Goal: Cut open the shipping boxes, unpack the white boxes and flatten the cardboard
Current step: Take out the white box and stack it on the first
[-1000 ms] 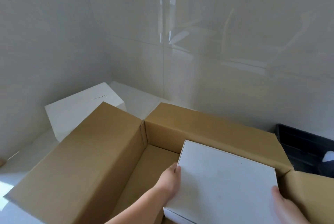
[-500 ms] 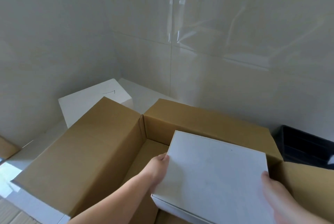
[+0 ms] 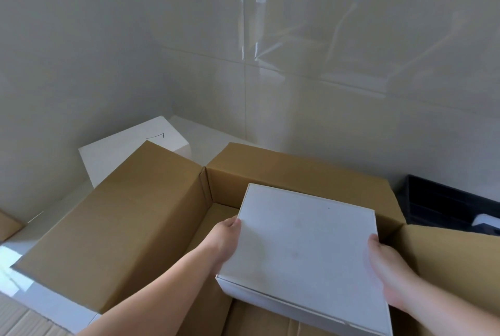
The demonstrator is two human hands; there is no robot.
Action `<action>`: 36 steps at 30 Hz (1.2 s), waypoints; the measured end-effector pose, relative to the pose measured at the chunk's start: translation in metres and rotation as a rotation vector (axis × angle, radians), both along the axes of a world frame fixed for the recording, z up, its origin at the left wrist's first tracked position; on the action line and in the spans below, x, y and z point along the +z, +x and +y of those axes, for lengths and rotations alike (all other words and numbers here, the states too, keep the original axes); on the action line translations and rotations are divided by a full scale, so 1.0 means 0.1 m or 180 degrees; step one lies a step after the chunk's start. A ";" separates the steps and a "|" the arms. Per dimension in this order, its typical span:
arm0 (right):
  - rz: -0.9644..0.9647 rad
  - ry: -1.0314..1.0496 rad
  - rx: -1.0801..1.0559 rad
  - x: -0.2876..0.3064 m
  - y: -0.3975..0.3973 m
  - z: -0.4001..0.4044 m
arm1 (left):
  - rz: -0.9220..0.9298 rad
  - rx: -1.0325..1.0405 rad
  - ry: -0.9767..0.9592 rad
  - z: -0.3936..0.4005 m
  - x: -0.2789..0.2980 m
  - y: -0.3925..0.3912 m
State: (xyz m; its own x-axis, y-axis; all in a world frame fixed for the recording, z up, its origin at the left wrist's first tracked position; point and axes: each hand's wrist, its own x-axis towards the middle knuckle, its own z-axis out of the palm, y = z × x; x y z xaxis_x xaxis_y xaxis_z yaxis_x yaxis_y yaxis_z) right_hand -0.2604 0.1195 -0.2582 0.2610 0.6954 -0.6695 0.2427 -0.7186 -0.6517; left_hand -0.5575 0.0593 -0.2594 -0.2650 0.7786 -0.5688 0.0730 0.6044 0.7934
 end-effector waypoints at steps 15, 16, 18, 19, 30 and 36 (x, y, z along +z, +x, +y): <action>0.0380 0.0080 0.0538 0.43 -0.14 0.07 | 0.0168 -0.0055 0.0066 -0.09 0.40 -0.31; 0.0344 0.0174 0.0629 0.53 -0.20 0.10 | 0.0339 -0.0036 0.0083 -0.08 0.51 -0.37; 0.0316 0.0345 0.0840 0.70 -0.33 0.19 | 0.0820 0.0032 0.0162 -0.03 0.71 -0.50; 0.0309 0.0424 0.0953 0.77 -0.40 0.24 | 0.1032 0.0042 0.0242 -0.02 0.80 -0.57; -0.0495 0.2002 0.2216 1.55 -1.35 0.68 | 0.3011 0.0133 0.0577 -0.10 1.52 -1.23; -0.0697 0.2369 0.2736 1.60 -2.29 0.89 | 0.3263 0.0495 0.0445 -0.36 1.49 -1.75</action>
State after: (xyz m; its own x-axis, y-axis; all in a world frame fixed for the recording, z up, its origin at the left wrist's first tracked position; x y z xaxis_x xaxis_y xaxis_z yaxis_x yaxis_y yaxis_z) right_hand -0.4894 0.2081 -0.0979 -0.4296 0.9028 -0.0187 0.6249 0.2823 -0.7279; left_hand -0.7321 0.0231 -0.1104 -0.6724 0.7361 0.0778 0.6796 0.5724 0.4588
